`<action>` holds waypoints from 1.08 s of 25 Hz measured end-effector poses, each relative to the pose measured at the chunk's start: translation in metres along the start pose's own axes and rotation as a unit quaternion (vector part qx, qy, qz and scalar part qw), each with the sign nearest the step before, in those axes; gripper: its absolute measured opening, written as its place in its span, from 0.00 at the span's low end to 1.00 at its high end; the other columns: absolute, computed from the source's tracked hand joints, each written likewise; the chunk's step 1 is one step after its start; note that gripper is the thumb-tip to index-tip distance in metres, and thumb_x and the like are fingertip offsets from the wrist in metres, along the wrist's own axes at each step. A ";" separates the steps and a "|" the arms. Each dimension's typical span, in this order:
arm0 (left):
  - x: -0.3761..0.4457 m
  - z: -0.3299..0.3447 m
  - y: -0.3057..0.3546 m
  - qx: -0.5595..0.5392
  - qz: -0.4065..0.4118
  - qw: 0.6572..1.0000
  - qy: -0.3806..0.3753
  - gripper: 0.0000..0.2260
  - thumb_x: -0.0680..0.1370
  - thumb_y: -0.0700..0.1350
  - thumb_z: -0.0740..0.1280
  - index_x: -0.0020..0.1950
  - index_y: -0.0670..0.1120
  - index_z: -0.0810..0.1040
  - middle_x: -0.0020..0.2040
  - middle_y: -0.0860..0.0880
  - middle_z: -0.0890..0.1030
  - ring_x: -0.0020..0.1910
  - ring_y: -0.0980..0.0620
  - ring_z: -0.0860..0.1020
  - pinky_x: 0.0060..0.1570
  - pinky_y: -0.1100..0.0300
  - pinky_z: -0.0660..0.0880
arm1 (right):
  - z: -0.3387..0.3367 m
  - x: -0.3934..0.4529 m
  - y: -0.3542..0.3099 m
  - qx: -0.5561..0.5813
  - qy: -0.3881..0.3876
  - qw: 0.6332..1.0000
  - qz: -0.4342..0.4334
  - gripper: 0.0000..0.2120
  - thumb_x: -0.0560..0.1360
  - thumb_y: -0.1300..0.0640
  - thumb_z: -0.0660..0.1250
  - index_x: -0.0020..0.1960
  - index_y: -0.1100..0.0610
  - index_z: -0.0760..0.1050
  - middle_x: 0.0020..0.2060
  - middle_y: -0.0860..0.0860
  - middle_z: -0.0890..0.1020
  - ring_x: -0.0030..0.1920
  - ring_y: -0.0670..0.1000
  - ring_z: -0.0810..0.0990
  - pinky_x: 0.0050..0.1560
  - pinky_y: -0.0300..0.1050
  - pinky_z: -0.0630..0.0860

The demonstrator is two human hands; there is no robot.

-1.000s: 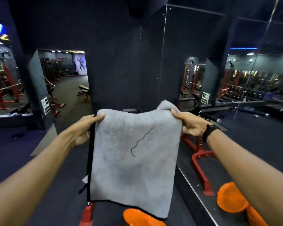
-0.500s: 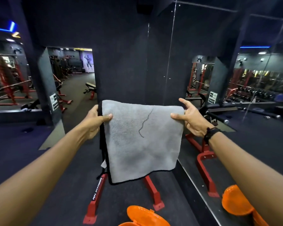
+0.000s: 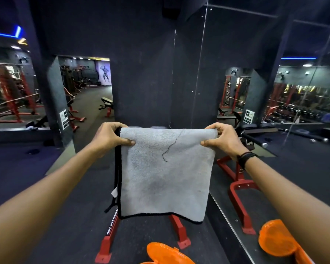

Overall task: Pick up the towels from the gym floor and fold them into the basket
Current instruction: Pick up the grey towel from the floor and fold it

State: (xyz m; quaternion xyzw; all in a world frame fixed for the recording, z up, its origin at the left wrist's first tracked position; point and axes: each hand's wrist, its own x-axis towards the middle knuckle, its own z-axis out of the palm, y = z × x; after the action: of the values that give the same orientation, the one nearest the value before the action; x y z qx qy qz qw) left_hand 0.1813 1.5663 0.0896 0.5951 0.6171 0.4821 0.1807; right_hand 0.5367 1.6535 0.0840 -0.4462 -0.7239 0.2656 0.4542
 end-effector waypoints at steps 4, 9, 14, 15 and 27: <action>0.002 -0.001 0.000 0.126 0.030 0.990 -0.057 0.16 0.60 0.52 0.81 0.40 0.45 0.82 0.37 0.48 0.83 0.33 0.56 0.77 0.31 0.62 0.72 | -0.007 0.006 0.005 -0.113 -0.005 0.993 -0.025 0.10 0.64 0.59 0.79 0.41 0.58 0.79 0.36 0.51 0.81 0.37 0.46 0.76 0.37 0.40 0.74; -0.007 -0.001 0.012 0.060 -0.060 0.974 -0.209 0.23 0.58 0.50 0.81 0.44 0.38 0.80 0.39 0.45 0.82 0.36 0.56 0.79 0.34 0.66 0.74 | -0.013 0.002 0.010 -0.043 -0.153 0.987 0.020 0.11 0.67 0.66 0.77 0.42 0.62 0.75 0.36 0.54 0.77 0.38 0.50 0.75 0.36 0.42 0.74; 0.016 -0.022 0.044 -0.231 -0.026 0.965 -0.123 0.38 0.51 0.61 0.82 0.55 0.46 0.78 0.49 0.50 0.84 0.47 0.53 0.83 0.45 0.60 0.79 | -0.044 0.028 -0.043 0.233 -0.154 0.959 0.049 0.32 0.58 0.48 0.81 0.56 0.61 0.76 0.49 0.55 0.84 0.46 0.49 0.84 0.43 0.42 0.81; 0.012 -0.023 0.038 -0.171 -0.064 0.967 -0.180 0.37 0.56 0.62 0.80 0.60 0.49 0.76 0.55 0.52 0.82 0.53 0.53 0.81 0.53 0.58 0.78 | -0.038 0.022 -0.040 0.246 -0.195 0.946 0.084 0.37 0.55 0.46 0.82 0.59 0.59 0.76 0.53 0.54 0.84 0.51 0.52 0.84 0.45 0.44 0.81; -0.022 0.002 -0.016 -0.086 -0.076 0.984 -0.138 0.52 0.60 0.35 0.80 0.76 0.54 0.57 0.59 0.56 0.73 0.56 0.56 0.77 0.52 0.62 0.78 | 0.019 -0.010 0.005 0.096 -0.229 0.964 0.100 0.49 0.59 0.73 0.78 0.69 0.44 0.59 0.54 0.55 0.79 0.50 0.51 0.82 0.46 0.42 0.81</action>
State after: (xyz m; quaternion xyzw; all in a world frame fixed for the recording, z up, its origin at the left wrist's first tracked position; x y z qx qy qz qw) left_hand 0.1790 1.5504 0.0675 0.5894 0.5859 0.4312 0.3512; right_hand 0.5232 1.6472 0.0675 -0.3974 -0.7314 0.4731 0.2885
